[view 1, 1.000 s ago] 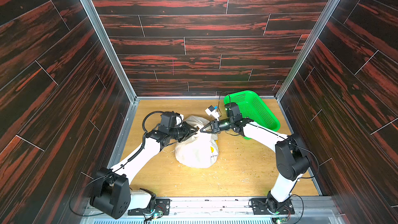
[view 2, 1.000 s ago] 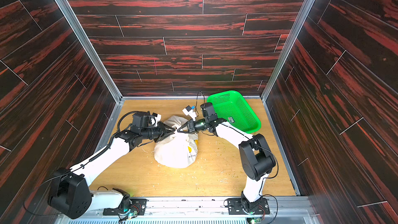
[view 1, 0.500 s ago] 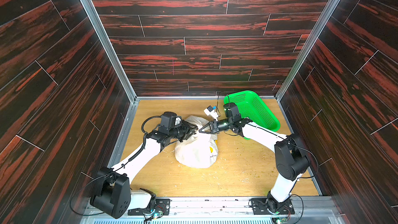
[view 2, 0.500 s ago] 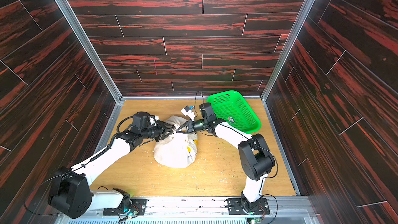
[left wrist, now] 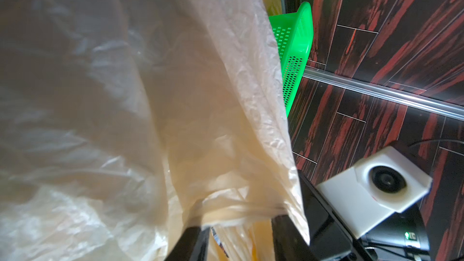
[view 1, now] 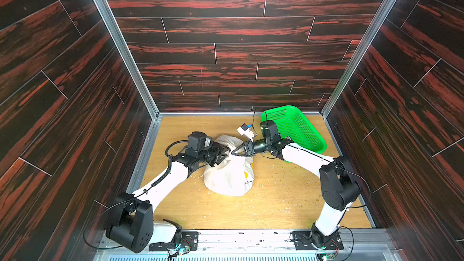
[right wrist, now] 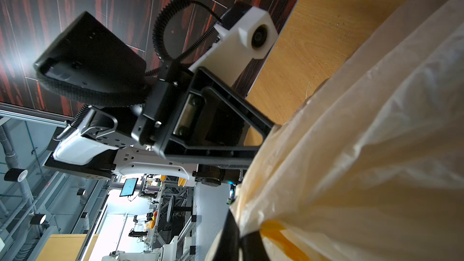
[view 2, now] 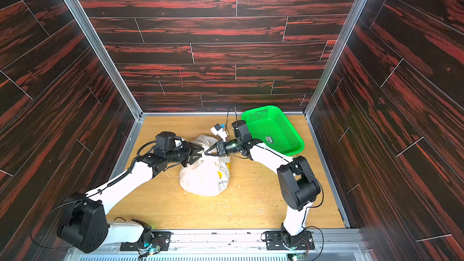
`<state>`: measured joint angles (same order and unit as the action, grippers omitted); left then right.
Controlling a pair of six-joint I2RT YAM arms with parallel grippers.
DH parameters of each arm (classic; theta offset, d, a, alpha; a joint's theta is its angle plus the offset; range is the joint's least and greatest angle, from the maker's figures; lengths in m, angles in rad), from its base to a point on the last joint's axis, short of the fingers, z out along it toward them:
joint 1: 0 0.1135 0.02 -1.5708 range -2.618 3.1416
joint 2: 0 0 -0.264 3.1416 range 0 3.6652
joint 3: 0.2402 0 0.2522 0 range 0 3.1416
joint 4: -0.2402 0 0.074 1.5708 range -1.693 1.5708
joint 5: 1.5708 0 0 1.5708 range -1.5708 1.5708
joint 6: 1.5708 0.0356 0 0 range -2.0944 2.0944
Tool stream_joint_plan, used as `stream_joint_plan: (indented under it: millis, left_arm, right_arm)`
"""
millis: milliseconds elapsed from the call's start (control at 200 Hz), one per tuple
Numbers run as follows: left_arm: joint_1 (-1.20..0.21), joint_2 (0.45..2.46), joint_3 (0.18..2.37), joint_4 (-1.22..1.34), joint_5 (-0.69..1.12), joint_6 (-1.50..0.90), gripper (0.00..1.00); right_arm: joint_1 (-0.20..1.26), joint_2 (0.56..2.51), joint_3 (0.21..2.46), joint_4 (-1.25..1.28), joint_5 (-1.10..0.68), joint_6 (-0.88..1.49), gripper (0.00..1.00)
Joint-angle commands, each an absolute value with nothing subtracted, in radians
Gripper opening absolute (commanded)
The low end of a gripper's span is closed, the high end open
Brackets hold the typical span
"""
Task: Place the pineapple into a plastic bag & tie a knot
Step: Tie the plastic bag at the center of the board.
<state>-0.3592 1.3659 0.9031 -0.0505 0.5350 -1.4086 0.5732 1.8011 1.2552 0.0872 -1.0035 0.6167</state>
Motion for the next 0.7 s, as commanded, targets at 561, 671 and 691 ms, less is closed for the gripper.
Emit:
stream_joint_plan:
  millis: [561, 671, 691]
  left_arm:
    - [-0.359, 1.387, 0.885, 0.014, 0.551, -1.502, 0.08]
    - [-0.359, 1.387, 0.890, 0.002, 0.549, -1.487, 0.00]
    - [-0.358, 1.388, 0.890, 0.000, 0.548, -1.485, 0.00]
  right_arm:
    - [0.594, 1.810, 1.229, 0.205, -0.984, 0.678, 0.00]
    - [0.595, 1.799, 1.241, 0.131, -0.950, 0.637, 0.00]
    - [0.595, 1.798, 1.246, 0.113, -0.942, 0.626, 0.00]
